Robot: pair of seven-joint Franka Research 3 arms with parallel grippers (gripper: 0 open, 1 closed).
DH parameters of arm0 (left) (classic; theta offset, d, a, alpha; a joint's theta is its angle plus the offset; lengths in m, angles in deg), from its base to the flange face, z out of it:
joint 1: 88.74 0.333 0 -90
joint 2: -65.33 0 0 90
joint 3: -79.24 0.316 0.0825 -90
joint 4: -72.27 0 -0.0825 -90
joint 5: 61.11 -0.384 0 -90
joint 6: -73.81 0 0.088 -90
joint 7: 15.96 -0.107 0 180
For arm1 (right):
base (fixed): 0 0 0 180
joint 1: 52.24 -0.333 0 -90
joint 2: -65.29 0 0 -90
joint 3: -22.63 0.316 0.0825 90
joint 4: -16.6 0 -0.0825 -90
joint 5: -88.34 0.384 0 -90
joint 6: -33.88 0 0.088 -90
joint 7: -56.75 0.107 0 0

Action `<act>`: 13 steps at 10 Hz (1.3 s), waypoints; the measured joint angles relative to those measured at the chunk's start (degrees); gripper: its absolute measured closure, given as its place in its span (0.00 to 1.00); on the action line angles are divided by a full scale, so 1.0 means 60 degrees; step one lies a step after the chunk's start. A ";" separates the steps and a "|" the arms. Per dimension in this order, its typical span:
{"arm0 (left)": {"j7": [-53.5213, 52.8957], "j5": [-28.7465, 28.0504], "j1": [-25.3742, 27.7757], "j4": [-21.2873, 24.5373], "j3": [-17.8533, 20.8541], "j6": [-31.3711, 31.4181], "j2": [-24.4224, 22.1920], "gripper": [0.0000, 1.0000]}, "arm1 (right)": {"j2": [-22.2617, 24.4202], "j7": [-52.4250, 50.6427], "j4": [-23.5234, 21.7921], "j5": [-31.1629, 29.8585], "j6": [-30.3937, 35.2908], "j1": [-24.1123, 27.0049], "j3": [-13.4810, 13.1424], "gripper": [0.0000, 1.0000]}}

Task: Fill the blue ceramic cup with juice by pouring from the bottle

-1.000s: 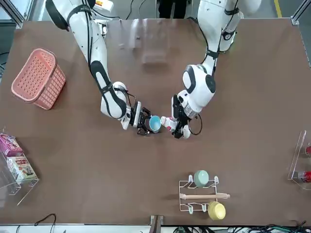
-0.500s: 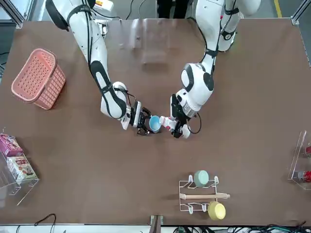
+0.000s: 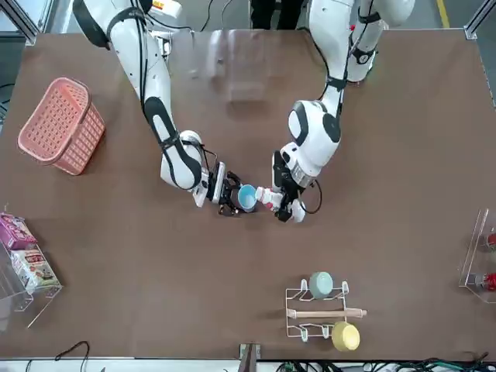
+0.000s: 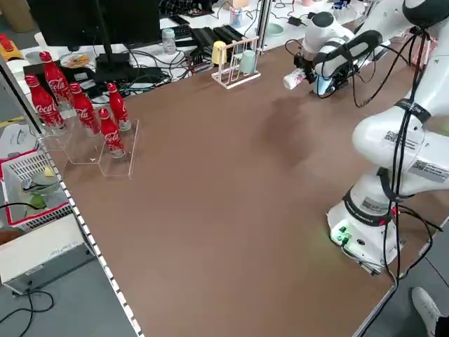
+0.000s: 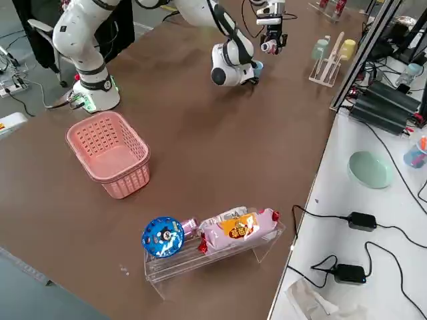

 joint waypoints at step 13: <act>0.1158 -0.1099 -0.0873 -0.0212 0.0791 -0.0001 0.0412 0.60 | 0.0000 -0.0002 -0.0002 0.0001 0.0003 0.0001 0.0004 0.33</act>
